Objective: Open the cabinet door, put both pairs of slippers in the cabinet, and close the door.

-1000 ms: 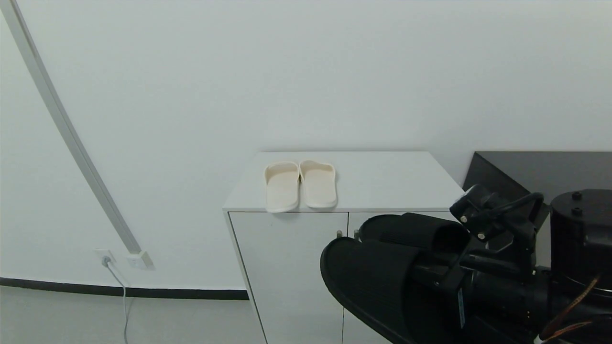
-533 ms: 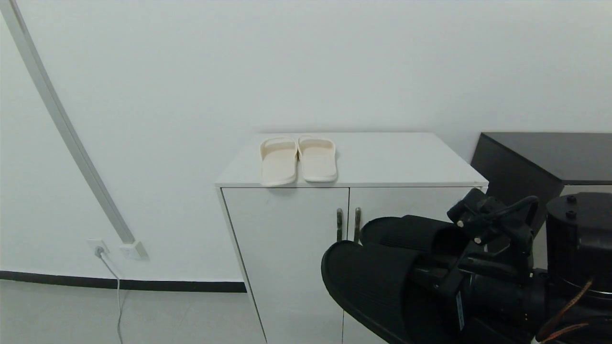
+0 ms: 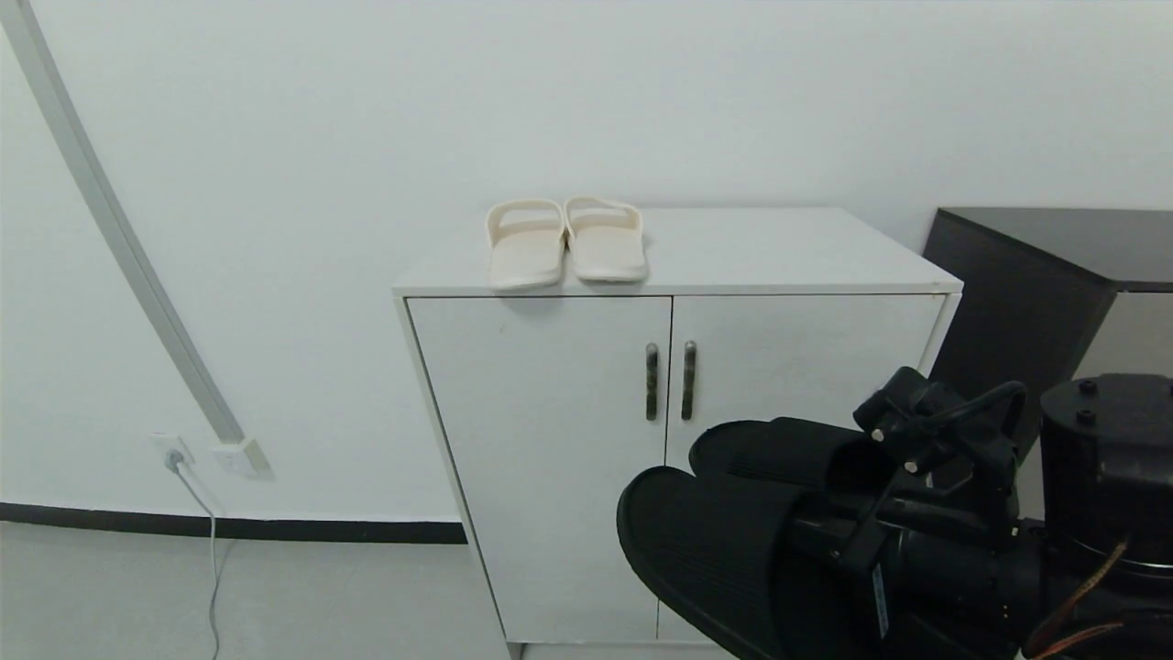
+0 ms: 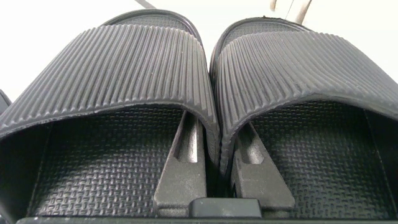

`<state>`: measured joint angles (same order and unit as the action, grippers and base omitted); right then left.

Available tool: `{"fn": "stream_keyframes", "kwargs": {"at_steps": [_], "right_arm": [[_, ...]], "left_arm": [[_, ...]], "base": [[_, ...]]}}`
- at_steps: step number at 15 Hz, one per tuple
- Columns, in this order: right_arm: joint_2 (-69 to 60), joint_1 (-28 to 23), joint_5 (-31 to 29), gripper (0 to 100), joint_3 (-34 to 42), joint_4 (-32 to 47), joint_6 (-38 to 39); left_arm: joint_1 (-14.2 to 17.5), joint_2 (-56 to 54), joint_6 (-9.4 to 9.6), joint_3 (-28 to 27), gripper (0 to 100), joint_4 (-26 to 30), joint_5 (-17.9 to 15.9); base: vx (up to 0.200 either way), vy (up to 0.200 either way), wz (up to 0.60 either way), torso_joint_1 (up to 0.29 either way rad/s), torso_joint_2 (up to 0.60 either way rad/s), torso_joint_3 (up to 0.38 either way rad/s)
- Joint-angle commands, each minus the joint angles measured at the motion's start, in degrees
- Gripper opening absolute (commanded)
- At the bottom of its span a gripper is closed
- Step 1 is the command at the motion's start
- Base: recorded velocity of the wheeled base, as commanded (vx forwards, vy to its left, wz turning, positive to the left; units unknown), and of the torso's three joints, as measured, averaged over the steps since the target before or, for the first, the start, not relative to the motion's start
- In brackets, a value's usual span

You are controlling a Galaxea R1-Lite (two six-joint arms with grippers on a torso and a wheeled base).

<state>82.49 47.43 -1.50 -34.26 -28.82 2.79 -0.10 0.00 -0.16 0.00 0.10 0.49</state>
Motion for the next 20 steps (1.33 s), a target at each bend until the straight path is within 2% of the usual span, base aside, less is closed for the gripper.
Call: {"fn": "stream_keyframes", "kwargs": {"at_steps": [1, 10, 20], "right_arm": [[0.12, 0.03, 0.01, 0, 0.07, -0.01, 0.02], [0.30, 0.12, 0.01, 0, 0.42, -0.01, 0.02], [0.56, 0.03, 0.01, 0, 0.59, -0.10, 0.02]], "left_arm": [[0.01, 0.00, -0.02, 0.00, 100, -0.01, 0.04], [0.01, 0.00, 0.07, 0.00, 100, 0.08, -0.05], [0.01, 0.00, 0.16, 0.00, 100, 0.08, -0.05]], "base": [[0.000, 0.000, 0.00, -0.134, 0.48, 0.334], [0.000, 0.000, 0.00, -0.073, 0.44, 0.355], [0.000, 0.000, 0.00, 0.000, 0.01, 0.002]]}}
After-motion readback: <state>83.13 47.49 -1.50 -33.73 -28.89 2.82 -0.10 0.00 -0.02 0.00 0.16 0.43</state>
